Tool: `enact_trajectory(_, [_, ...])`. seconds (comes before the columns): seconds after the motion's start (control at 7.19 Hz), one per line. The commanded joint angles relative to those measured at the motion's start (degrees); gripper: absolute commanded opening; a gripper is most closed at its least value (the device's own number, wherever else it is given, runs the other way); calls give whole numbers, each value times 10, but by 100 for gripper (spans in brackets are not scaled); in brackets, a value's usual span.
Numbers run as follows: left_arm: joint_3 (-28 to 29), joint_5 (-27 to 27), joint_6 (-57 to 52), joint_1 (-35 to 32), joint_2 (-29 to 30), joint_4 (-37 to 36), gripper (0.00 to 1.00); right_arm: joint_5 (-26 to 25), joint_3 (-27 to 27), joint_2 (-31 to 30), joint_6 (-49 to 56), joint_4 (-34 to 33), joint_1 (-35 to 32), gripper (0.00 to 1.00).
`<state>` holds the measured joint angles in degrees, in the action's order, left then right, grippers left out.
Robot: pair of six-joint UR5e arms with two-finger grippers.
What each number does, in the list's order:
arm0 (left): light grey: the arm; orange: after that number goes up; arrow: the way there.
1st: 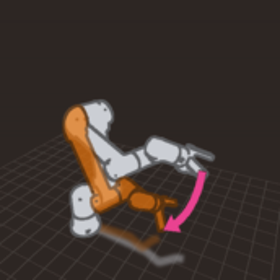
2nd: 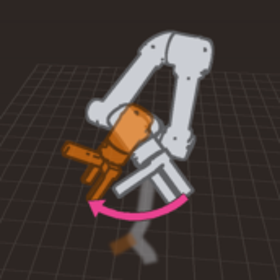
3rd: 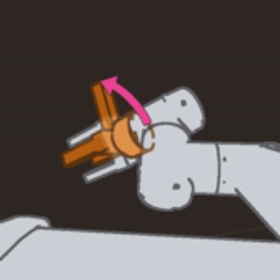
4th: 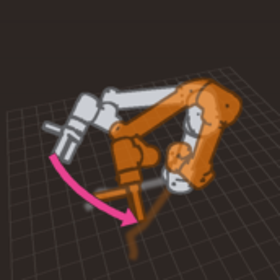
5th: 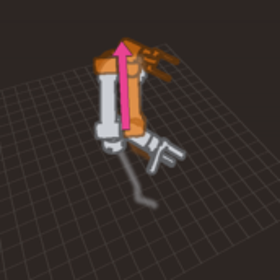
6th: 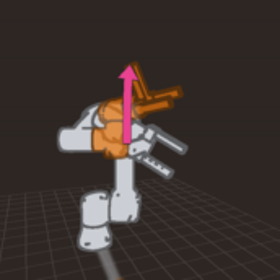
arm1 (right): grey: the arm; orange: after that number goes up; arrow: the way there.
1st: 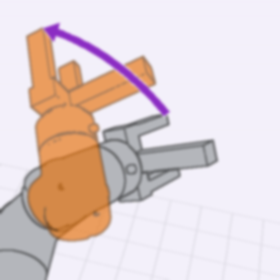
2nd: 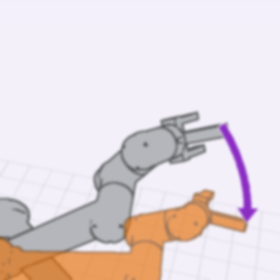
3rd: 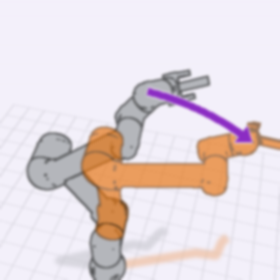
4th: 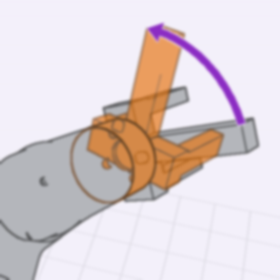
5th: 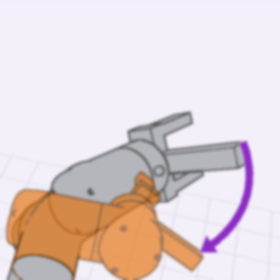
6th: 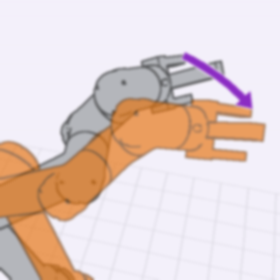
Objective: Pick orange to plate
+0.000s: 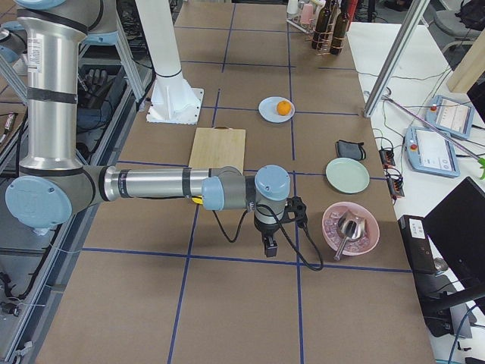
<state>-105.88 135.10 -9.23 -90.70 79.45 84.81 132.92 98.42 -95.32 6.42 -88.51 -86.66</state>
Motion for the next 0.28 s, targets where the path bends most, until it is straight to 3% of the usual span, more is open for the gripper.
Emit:
enact_trajectory(0.0, [0,0,0,0,1,0,100,0,-1,-1,0,0,0,100])
enact_trajectory(0.14, [1,0,0,0,1,0,100,0,-2,-1,0,0,0,100])
